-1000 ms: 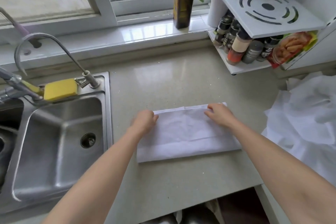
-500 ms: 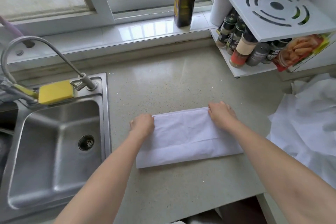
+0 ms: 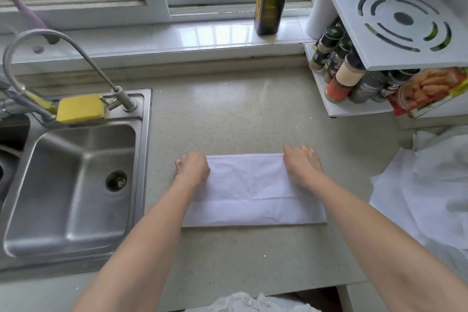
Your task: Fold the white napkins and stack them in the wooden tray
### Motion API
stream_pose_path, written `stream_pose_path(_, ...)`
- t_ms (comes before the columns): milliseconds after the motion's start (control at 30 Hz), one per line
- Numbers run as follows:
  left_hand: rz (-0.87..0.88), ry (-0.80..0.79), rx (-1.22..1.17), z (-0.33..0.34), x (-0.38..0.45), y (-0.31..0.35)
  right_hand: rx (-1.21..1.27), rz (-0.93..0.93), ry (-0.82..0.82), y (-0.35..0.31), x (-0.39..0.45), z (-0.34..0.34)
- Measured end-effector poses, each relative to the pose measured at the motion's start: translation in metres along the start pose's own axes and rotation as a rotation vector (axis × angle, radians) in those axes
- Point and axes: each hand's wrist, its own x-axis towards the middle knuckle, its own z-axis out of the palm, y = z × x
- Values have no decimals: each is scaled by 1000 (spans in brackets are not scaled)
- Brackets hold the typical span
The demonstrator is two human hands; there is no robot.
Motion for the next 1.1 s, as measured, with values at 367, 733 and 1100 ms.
stream_pose_path(367, -25, 24, -33, -1, -2, 1, 10, 28, -7, -2, 3, -3)
stream_pose_path(733, 5, 60, 40, -8, -8, 5, 299, -232, 58, -69, -67, 45)
stream_pose_path(1100, 372, 423, -116, 103, -72, 30, 299, -256, 191, -66, -62, 61)
